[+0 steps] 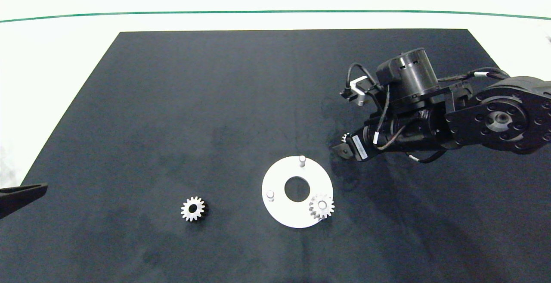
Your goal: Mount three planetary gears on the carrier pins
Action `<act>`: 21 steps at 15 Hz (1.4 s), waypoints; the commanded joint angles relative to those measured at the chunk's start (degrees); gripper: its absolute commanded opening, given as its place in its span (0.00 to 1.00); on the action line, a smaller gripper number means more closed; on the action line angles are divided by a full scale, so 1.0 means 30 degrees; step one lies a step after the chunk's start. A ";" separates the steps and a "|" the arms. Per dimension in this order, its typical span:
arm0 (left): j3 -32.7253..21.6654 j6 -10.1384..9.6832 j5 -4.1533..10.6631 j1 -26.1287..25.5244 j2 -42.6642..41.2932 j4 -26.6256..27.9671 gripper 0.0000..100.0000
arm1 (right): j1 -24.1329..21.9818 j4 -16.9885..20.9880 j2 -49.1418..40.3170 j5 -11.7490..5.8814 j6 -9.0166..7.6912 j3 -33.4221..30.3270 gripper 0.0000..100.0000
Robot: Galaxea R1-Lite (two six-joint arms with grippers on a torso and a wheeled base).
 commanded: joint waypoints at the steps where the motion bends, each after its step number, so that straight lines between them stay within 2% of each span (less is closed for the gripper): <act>1: 0.0008 0.0028 -0.0010 -0.0008 -0.0038 0.0070 1.00 | -0.0116 0.0019 0.0172 0.0043 0.0005 0.0012 0.97; 6: 0.0008 0.0058 0.0019 -0.0008 -0.0067 0.0070 1.00 | -0.0145 0.0019 0.0201 0.0219 0.0356 0.0012 0.87; 9: 0.0008 0.0058 0.0019 -0.0008 -0.0067 0.0070 1.00 | -0.0262 -0.0010 0.0406 0.0277 0.0356 0.0012 0.81; 10: 0.0008 0.0058 0.0019 0.0022 -0.0067 0.0070 1.00 | -0.0350 -0.0362 0.0524 0.0307 0.0356 0.0012 0.79; 13: 0.0008 0.0028 0.0019 0.0022 -0.0097 0.0070 1.00 | -0.0496 -0.0538 0.0582 0.0746 0.0356 0.0012 0.73; 16: 0.0008 0.0058 0.0019 -0.0008 -0.0126 0.0070 1.00 | -0.0496 -0.0538 0.0524 0.0746 0.0385 0.0071 0.67; 17: 0.0008 0.0028 0.0019 0.0022 -0.0126 0.0070 1.00 | -0.0496 -0.0596 0.0494 0.0746 0.0561 0.0276 0.66; 21: 0.0008 0.0058 0.0019 -0.0008 -0.0184 0.0070 1.00 | -0.0467 -0.1827 0.0494 0.1068 0.0708 0.1096 0.57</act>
